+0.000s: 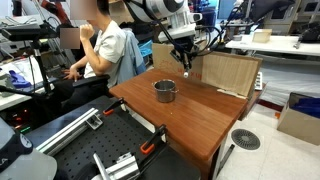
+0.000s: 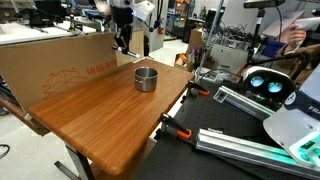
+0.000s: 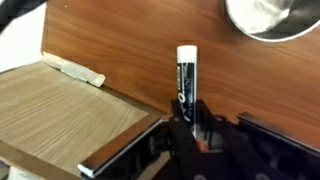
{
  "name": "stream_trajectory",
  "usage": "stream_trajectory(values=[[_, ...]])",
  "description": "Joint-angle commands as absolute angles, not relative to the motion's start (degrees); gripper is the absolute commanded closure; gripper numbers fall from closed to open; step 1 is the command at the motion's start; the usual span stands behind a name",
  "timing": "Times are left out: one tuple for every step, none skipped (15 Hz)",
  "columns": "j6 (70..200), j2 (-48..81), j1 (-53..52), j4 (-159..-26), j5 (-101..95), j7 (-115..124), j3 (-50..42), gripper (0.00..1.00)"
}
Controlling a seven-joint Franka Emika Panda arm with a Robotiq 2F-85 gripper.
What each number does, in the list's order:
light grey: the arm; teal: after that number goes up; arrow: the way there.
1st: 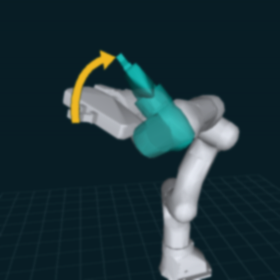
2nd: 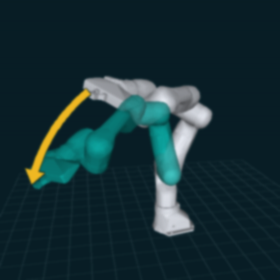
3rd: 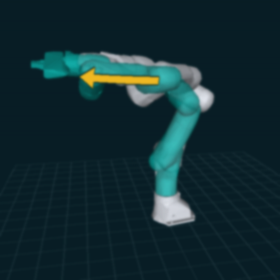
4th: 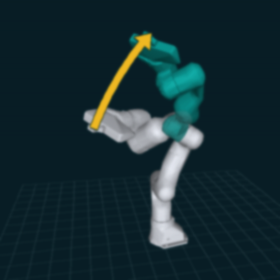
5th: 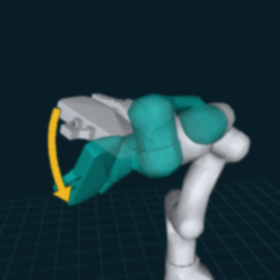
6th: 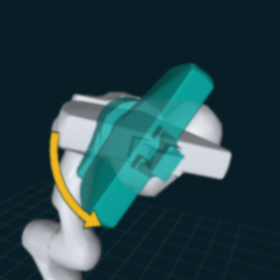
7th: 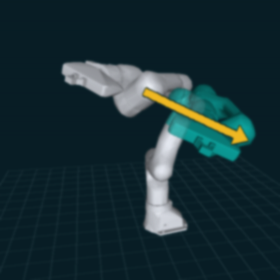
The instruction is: Put the marker in the pot
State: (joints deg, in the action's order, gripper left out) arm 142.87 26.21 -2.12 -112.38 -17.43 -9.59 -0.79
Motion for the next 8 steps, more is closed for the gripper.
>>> stream_trajectory(values=[[145.77,22.56,-4.5,-116.8,-22.01,-6.08,-2.09,0.95],[146.74,21.69,-5.16,-117.92,-23.53,-5.21,-2.24,0.95],[147.64,20.92,-5.58,-118.99,-24.57,-4.51,-2.2,0.95],[149.11,20.16,-6.21,-120.3,-26.27,-3.27,-2.43,0.95],[150.43,19.46,-6.63,-121.55,-27.61,-2.43,-2.5,0.95],[152.11,18.88,-7.31,-122.83,-29.51,-0.94,-2.85,0.95],[153.73,18.27,-7.74,-124.13,-31.07,0.19,-3.01,0.95],[155.85,17.78,-8.21,-125.48,-32.78,1.64,-3.37,0.95]])
